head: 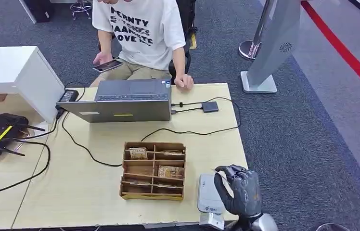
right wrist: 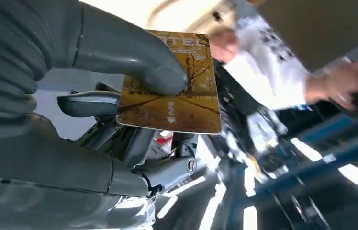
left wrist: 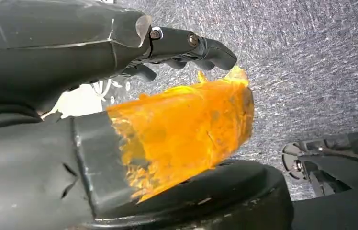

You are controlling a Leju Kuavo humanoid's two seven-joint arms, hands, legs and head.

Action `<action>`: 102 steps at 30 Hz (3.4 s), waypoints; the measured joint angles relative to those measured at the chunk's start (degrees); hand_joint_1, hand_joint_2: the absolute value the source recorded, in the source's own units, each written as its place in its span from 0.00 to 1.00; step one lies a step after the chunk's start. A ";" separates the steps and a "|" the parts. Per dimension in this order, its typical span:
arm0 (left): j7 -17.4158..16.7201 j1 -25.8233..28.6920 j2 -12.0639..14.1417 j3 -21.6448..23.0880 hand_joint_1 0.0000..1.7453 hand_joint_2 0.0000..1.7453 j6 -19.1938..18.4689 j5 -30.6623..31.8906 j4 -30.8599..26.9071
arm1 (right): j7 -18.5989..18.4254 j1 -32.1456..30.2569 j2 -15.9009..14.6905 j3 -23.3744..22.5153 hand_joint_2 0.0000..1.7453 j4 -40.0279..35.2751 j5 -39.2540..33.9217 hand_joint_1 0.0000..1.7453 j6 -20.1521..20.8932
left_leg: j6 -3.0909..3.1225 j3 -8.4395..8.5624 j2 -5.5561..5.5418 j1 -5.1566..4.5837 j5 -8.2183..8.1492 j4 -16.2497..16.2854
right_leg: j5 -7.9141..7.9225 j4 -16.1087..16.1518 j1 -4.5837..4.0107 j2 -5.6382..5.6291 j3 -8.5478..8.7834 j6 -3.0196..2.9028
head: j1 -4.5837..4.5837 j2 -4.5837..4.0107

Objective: Pass the card to the sensor for recognition and then transmit it.

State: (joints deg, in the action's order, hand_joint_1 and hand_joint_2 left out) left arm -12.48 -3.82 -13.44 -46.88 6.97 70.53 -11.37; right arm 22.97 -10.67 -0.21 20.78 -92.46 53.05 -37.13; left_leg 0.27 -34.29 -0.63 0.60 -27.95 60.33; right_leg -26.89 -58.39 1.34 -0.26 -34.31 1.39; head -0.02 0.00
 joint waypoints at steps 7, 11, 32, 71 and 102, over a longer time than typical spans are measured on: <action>0.28 -0.04 -0.02 0.00 0.00 0.00 -0.07 0.39 0.00 | 7.90 -1.95 6.49 -6.55 1.00 -3.61 -0.98 1.00 0.00 | 0.00 0.01 0.01 0.03 0.00 -0.01 | -0.04 -0.01 -0.02 -0.01 0.01 -0.07 | -0.02 0.00; 0.39 -0.03 0.00 0.00 0.00 0.00 -0.07 0.55 0.00 | 13.23 -2.69 9.52 -9.22 1.00 -5.18 -3.49 1.00 0.00 | 0.00 0.00 0.01 0.02 0.00 -0.01 | -0.04 -0.01 -0.02 0.00 0.02 -0.06 | -0.04 0.00; -1.73 -1.12 -0.04 1.31 0.00 0.00 -1.55 4.26 0.00 | 13.02 6.82 13.74 -8.47 1.00 -10.14 -4.04 1.00 0.07 | -0.06 0.02 0.03 0.03 0.10 -0.01 | 0.02 -0.03 -0.02 -0.02 0.05 -0.05 | -0.04 0.00; -3.54 -4.32 -0.31 10.21 0.00 0.00 -6.67 10.12 0.00 | -15.76 44.23 11.19 -0.61 1.00 28.44 21.51 0.88 0.02 | -0.07 0.01 0.04 0.02 0.19 0.00 | 0.12 -0.05 -0.02 -0.08 0.00 -0.08 | -0.04 0.00; -2.40 -1.84 -0.04 8.52 0.00 0.00 -2.82 1.45 0.00 | -0.66 23.80 12.54 5.16 1.00 8.99 -8.57 0.00 0.02 | -0.11 -0.02 0.02 0.03 0.06 -0.01 | -0.05 -0.03 -0.02 -0.07 -0.04 -0.08 | -0.04 0.00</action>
State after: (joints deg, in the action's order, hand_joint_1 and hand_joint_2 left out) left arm -14.89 -5.66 -13.49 -38.36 4.15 71.98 -11.37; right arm 22.32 13.12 12.33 25.94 -83.46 44.47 -37.11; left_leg 0.16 -34.31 -0.61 0.63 -27.90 60.32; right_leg -26.94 -58.41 1.32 -0.33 -34.35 1.31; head -0.07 0.00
